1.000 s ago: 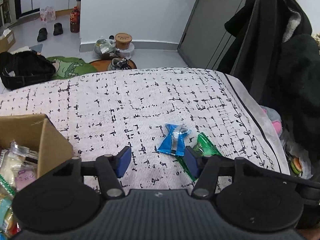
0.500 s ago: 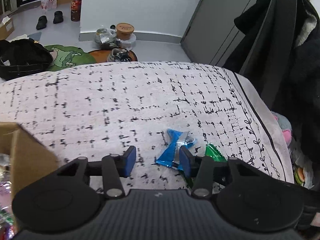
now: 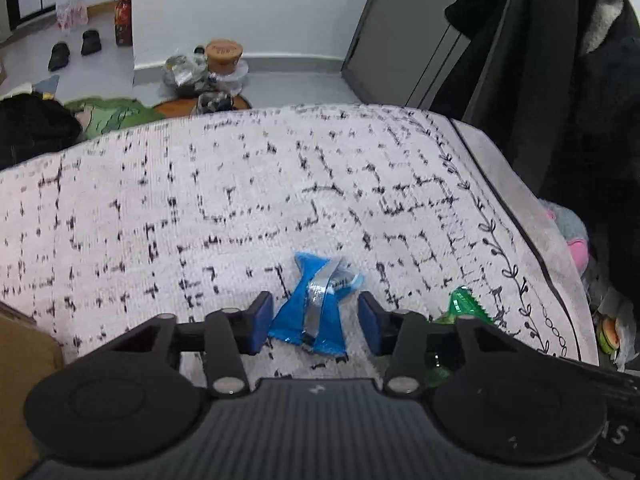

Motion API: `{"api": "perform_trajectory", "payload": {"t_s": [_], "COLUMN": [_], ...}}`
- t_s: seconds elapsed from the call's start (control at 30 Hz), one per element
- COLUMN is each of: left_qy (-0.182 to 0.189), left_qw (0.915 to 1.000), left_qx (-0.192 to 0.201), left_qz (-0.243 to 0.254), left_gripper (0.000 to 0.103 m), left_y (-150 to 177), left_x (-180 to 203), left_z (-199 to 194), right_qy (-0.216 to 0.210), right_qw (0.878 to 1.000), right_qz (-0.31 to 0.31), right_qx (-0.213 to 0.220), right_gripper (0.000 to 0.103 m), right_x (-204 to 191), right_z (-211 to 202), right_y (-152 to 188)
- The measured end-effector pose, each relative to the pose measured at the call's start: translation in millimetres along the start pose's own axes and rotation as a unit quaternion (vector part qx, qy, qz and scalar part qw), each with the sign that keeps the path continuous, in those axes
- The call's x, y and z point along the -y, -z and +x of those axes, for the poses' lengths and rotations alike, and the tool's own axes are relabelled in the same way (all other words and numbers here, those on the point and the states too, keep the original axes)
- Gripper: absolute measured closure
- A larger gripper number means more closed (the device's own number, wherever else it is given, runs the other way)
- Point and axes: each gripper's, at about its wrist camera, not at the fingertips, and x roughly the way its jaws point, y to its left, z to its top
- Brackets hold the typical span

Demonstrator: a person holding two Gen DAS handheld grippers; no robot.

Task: Organize snacks
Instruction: 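Grasp the blue candy with the left gripper while the right grasps the green candy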

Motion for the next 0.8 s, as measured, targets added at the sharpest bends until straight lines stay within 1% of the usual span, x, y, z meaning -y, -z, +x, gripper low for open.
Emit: {"api": "perform_trajectory", "payload": {"t_s": [0.03,0.07,0.13,0.43,0.67,0.8], "left_qy": [0.002,0.004,0.007,0.024,0.029,0.031], "left_qw": [1.0,1.0,1.0,0.9996,0.9989,0.9982], "left_qx": [0.0,-0.002,-0.003,0.01,0.036,0.05], "left_qz": [0.0,0.002,0.001,0.01,0.009,0.011], "left_gripper": [0.07,0.07,0.073,0.075,0.075,0.075], "left_y": [1.1,1.9,4.8,17.3,24.3,29.2], "left_x": [-0.6,-1.1,-3.4,-6.4,-12.5,-15.1], "left_z": [-0.7,-1.8,-6.9,-44.0,-81.2,-102.3], "right_qy": [0.001,0.002,0.004,0.009,0.004,-0.007], "right_qw": [1.0,1.0,1.0,1.0,1.0,0.999], "right_qz": [0.0,0.0,0.001,-0.005,-0.01,0.0], "right_qx": [0.002,0.003,0.004,0.016,0.027,0.038], "right_gripper": [0.078,0.078,0.078,0.078,0.078,0.078], "right_x": [-0.1,-1.3,-4.7,-21.5,-37.7,-45.1], "right_z": [-1.7,-3.6,-7.8,-25.4,-37.3,-46.8], "right_y": [1.0,1.8,3.6,14.1,21.1,22.6]}}
